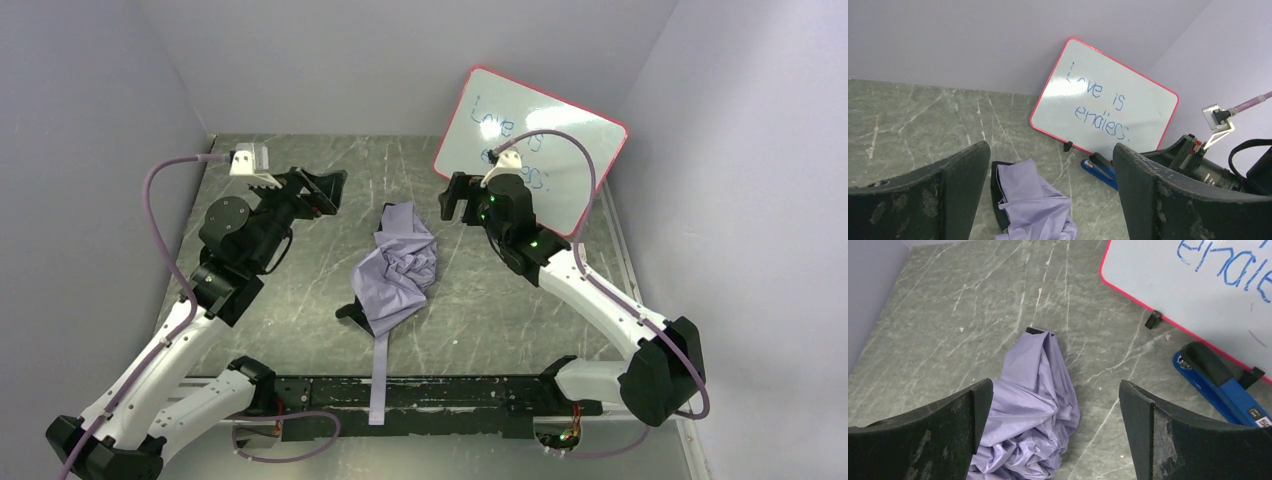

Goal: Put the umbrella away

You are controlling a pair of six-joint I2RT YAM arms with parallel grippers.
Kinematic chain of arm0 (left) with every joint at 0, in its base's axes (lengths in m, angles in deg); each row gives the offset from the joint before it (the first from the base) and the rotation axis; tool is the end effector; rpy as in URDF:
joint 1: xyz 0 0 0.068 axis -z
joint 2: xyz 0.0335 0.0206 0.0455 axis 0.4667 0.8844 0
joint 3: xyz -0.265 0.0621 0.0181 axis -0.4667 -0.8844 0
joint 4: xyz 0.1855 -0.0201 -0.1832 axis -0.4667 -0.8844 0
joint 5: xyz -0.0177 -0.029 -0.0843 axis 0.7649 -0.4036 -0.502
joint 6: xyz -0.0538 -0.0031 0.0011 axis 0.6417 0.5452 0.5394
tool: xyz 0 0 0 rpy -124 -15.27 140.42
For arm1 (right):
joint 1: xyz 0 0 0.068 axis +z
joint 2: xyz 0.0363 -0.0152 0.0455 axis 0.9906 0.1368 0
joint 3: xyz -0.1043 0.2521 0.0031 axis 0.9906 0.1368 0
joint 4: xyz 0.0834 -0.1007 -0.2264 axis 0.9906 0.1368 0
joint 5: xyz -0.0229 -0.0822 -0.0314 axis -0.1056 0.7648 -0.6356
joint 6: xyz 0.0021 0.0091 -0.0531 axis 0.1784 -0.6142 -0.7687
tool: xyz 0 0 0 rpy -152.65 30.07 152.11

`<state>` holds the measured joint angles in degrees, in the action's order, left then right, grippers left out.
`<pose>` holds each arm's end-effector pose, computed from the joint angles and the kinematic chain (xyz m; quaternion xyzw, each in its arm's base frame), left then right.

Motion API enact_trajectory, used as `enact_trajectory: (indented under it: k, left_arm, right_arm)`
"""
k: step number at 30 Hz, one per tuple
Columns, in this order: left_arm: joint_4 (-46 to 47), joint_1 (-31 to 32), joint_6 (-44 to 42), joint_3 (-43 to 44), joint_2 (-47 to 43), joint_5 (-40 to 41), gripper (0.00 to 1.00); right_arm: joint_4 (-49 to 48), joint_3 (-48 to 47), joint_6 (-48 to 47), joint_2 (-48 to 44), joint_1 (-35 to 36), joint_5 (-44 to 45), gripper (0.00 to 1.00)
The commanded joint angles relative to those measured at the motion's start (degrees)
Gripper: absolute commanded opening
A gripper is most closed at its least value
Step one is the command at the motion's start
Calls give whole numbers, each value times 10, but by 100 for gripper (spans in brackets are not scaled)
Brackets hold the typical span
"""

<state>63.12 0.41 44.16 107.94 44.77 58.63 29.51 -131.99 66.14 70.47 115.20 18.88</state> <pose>0.1750 -0.0889 0.3957 -0.0326 0.6677 -0.2998 0.6807 0.2473 0.1510 0.3186 -0.0141 0.8088 0.1796 0.5598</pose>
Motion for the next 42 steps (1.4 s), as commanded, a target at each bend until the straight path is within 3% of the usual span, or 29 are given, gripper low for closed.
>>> enact_trajectory:
  k: [1,5,9,11,17,23,26,28,34,42]
  left_arm:
    - [52,-5,25,-15,-19,34,96]
    - [93,-5,74,-36,-29,50,96]
    - [129,-5,133,-44,-36,71,96]
    - [160,-5,156,-49,-41,78,96]
    - [185,-5,171,-41,-29,62,96]
    - [276,-5,212,-79,-29,50,96]
    - [275,-5,231,-83,-27,61,96]
    - [288,-5,206,-83,-27,50,96]
    - [237,-5,187,-59,-24,27,96]
    - [146,-5,237,-56,-56,79,96]
  right_arm:
    - [-10,2,57,-5,-2,-7,100]
    - [-133,65,174,-33,10,-30,100]
    - [-275,116,250,-48,139,147,100]
    - [-271,85,282,-18,178,196,100]
    - [-283,11,357,81,225,192,100]
    - [-286,-108,344,193,286,191,100]
    - [-305,-152,316,238,306,181,100]
    - [-310,-173,304,261,313,173,100]
    - [-374,-180,290,292,317,126,100]
    - [-426,-142,307,282,317,84,100]
